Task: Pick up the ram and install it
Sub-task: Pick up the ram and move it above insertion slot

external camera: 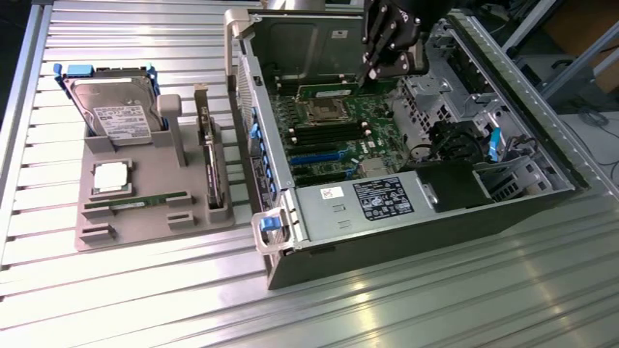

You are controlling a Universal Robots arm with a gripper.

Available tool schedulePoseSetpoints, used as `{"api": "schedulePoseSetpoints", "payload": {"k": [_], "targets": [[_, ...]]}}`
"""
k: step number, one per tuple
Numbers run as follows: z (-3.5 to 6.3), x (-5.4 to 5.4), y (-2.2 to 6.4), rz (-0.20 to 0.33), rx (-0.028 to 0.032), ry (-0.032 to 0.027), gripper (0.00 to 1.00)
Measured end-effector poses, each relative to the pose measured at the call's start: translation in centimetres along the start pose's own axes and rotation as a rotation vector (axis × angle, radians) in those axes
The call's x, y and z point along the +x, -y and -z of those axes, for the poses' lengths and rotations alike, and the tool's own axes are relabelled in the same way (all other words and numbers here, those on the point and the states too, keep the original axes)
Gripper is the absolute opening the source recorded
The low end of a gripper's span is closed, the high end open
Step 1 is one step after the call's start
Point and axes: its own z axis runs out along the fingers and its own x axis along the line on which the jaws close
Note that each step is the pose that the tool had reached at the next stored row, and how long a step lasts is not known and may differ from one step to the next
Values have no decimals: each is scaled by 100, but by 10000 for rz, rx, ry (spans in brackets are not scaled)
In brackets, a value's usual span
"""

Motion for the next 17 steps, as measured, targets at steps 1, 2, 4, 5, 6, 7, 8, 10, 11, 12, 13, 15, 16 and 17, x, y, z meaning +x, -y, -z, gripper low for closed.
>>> {"api": "schedulePoseSetpoints", "payload": {"k": [1, 2, 4, 5, 6, 7, 8, 10, 11, 12, 13, 15, 16, 17], "targets": [[-7, -52, 1, 1, 0, 2, 12], [-10, -72, 2, 0, 1, 4, 12], [-17, -95, 2, 1, 1, 13, 12], [-21, -105, 3, 1, 1, 15, 12], [-25, -118, 3, 0, 0, 15, 12], [-30, -139, 3, 0, 1, 17, 12], [-34, -155, 4, 0, 0, 15, 12], [-42, -185, 5, 0, 1, 16, 12], [-46, -207, 8, 0, 0, 16, 12], [-50, -235, 11, -1, 0, 15, 12], [-58, -287, 13, -4, 1, 16, 12], [-66, -334, 14, -22, 3, 18, 12], [-68, -344, 17, -36, 3, 17, 12], [-67, -344, 42, -37, 3, 17, 12]]}}
